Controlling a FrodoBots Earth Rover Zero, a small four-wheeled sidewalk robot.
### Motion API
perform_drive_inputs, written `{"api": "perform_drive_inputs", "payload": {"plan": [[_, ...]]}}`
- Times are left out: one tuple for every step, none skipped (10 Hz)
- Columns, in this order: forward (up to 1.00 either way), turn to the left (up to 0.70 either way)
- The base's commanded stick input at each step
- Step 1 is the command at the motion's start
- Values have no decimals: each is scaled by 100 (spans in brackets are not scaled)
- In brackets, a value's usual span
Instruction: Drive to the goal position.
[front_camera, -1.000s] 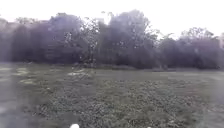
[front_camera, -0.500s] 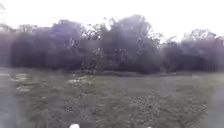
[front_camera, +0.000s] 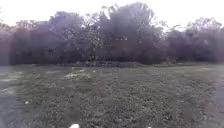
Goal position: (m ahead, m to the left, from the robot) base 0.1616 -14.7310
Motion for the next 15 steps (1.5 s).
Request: {"api": "perform_drive_inputs", "payload": {"plan": [[0,0],[0,0],[41,-13],[62,-29],[70,-35],[70,-35],[70,-35],[70,-35],[70,-35],[70,-35],[70,-35],[70,-3],[70,-6],[70,-16],[70,-29]]}}
